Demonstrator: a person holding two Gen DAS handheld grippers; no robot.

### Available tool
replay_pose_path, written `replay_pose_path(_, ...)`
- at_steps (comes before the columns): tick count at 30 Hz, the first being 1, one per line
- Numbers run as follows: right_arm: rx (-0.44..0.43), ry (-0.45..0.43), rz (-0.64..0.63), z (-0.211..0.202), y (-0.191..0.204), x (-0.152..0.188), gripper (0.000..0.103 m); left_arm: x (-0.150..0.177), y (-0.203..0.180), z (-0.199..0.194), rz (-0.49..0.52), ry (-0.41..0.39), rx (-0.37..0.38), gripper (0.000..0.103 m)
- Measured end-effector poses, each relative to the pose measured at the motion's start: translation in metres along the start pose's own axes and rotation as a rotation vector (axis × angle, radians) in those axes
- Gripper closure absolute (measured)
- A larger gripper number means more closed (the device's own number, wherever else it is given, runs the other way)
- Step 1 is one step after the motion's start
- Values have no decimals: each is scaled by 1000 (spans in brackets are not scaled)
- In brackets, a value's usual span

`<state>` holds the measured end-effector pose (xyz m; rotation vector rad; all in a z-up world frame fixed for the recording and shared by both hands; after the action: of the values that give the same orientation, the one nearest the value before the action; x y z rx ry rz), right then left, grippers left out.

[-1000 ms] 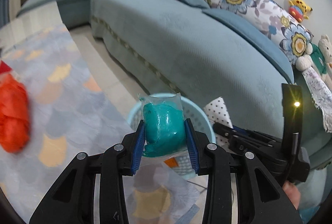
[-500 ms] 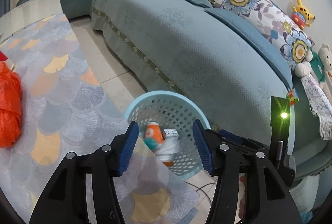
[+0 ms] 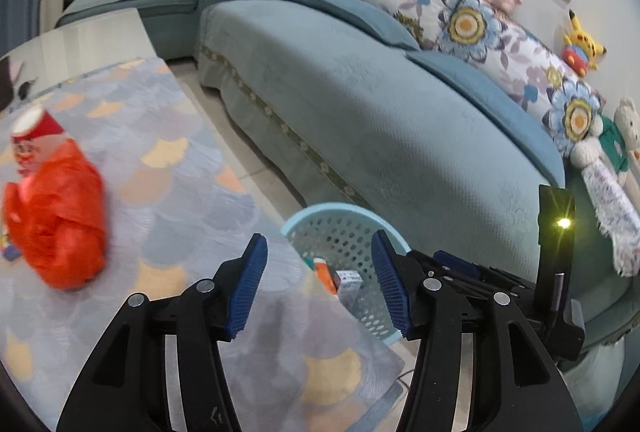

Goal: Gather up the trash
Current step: 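Grasp the pink package with the left tool while the right tool grasps the red plastic bag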

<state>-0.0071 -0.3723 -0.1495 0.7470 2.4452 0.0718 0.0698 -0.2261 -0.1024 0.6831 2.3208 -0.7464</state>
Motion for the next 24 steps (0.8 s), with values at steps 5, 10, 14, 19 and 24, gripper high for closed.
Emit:
replay_pose_path(5,-90,-44,-86,-18,61,-11,60,-21,30,-48,-61,-64,-9,50)
replay_pose_path(10,-138,-78,-254,-29,144,-13,60,-35,75,-99,-64,-146,-118,50)
replay_pose_path(14,-193,-87,-325,-32,189,-10,60,-39,129,-128,-152,-191,-164,50)
replay_pose_path(19,-250,-110,-440,-24,253,1,45,-31,182,-142,-244,-217,-188,52)
replay_pose_path(24,-314,-66,-448,3,288,11,42,-23,211,-133,-272,-200,-200,52)
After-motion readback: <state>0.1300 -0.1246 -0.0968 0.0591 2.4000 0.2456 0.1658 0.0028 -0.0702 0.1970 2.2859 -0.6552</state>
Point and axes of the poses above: each gripper's, at about its wrist camera, not at the fingertips, and z roughly the way its jaws point, y to its left, x to its underside, the point moved 6 cm from there along z, roughly the way its jaws point
